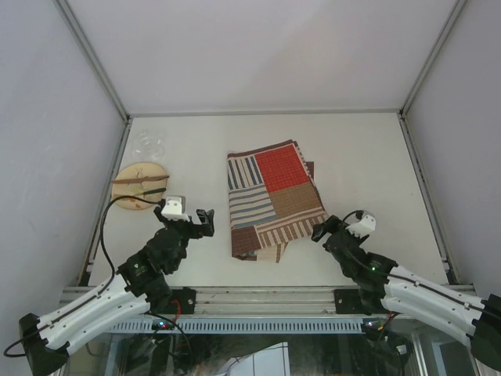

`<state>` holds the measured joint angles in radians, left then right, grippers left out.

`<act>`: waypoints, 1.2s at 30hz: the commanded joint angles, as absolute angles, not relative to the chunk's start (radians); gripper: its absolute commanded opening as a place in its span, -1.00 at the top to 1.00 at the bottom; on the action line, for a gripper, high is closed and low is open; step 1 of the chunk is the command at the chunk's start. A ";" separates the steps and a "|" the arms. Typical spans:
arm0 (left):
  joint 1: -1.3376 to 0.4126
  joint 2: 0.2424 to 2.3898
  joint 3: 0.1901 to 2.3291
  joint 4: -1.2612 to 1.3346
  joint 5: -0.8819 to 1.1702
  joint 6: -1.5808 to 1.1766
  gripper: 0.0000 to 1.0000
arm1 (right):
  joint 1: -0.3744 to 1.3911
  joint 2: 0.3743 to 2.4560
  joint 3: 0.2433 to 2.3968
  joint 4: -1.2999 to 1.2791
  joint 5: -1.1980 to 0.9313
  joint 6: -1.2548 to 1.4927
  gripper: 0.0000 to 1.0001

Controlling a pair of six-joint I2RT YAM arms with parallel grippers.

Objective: Set the dinner table for one person
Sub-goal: Flatten out the napkin at the center of the board.

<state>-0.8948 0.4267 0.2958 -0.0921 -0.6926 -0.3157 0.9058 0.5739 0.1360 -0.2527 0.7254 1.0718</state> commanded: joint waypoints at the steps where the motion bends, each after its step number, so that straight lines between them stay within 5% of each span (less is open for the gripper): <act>1: -0.897 0.430 0.350 -0.112 -0.673 -0.345 -1.00 | 0.854 0.652 0.190 -0.286 0.709 1.190 -0.79; 23: -0.898 0.484 0.420 -0.167 -0.676 -0.358 -1.00 | 0.824 1.023 0.221 0.049 0.694 1.191 -0.73; 32: -0.899 0.459 0.429 -0.156 -0.653 -0.369 -1.00 | 0.828 1.139 0.227 0.185 0.693 1.172 -0.31; 34: -0.898 0.456 0.429 -0.153 -0.642 -0.376 -1.00 | 0.830 1.162 0.230 0.204 0.692 1.175 0.21; 36: -0.897 0.457 0.429 -0.153 -0.638 -0.378 -1.00 | 0.834 1.177 0.231 0.219 0.690 1.176 0.51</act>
